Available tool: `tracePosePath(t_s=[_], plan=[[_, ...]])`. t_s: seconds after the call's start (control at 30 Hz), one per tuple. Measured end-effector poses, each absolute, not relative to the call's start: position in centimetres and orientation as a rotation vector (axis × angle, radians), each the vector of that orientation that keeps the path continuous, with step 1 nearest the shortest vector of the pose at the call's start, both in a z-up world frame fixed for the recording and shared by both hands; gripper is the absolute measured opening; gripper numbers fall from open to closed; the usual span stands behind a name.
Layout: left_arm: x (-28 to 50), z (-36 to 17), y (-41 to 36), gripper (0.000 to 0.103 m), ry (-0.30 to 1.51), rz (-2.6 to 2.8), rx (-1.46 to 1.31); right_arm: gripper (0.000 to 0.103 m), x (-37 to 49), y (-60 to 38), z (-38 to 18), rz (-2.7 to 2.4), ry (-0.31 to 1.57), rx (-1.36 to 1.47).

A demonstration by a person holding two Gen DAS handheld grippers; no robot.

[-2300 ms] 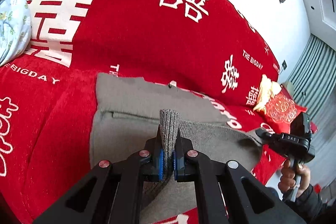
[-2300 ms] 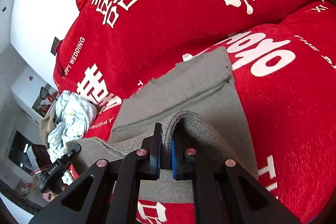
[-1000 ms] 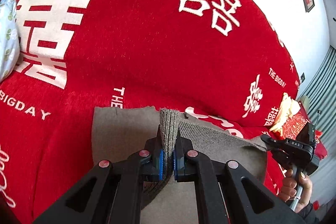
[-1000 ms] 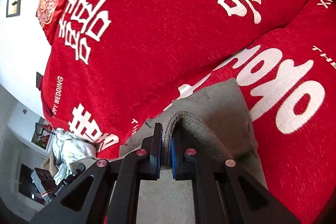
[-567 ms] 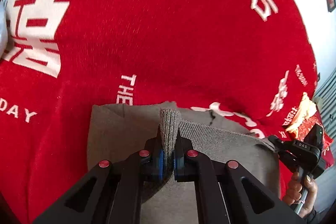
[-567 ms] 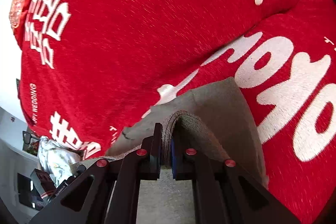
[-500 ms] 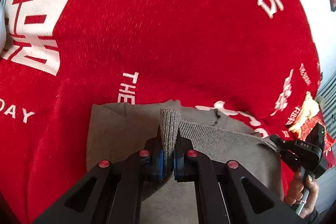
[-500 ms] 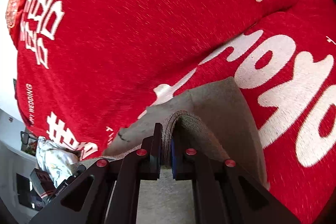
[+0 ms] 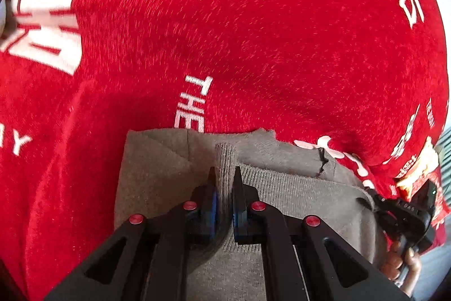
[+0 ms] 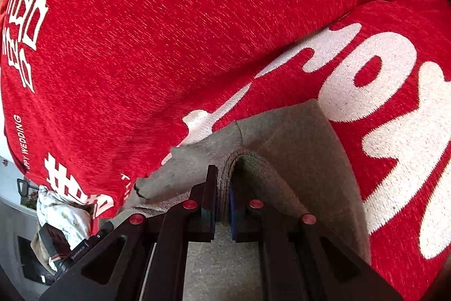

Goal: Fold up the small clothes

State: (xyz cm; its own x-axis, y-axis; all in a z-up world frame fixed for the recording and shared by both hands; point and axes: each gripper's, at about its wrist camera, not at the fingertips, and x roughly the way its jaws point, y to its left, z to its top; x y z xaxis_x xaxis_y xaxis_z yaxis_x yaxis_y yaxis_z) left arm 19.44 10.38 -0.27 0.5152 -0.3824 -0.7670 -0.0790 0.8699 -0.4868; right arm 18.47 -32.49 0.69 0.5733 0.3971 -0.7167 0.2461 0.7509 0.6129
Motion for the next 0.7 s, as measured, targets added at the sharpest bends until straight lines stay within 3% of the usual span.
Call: tracePosePath(t_s=[0.07,0.1,0.13,0.2,0.23,0.27,0.33,0.47,0.7], plan=[[19.6,-0.6,10.7,0.056,1.04,-0.162,-0.509,0.008,18.7,-32.4,0.6,0.095,0.986,0.743],[19.4,-0.6,11.2,0.085,1.02,-0.152,-0.535,0.008,19.0,-32.4,0.5,0.096,0.993,0.745],[19.1,-0.3,11.6,0.092,0.995,-0.144,-0.564,0.011,19.2,-32.5,0.5,0.101,1.005,0.755],[18.4,0.3,12.6,0.092,0.956,-0.152,-0.635,0.023,19.4,-32.8,0.7,0.124,1.026,0.784],[18.2,0.7,13.0,0.092,0.952,-0.153,-0.654,0.039,19.4,-33.1,1.0,0.135,1.019,0.797],[17.9,1.2,13.3,0.092,0.945,-0.149,-0.662,0.063,19.1,-33.6,1.6,0.128,0.993,0.8],[17.1,2.3,13.6,0.092,0.932,-0.151,-0.652,0.09,17.4,-34.6,3.6,0.062,0.889,0.771],[15.4,3.5,10.8,0.092,0.971,-0.271,-0.554,0.09,15.7,-33.4,6.0,0.11,0.823,0.611],[15.3,1.3,4.2,0.092,1.068,-0.302,-0.304,0.09,17.3,-24.1,4.2,0.256,0.998,0.167]])
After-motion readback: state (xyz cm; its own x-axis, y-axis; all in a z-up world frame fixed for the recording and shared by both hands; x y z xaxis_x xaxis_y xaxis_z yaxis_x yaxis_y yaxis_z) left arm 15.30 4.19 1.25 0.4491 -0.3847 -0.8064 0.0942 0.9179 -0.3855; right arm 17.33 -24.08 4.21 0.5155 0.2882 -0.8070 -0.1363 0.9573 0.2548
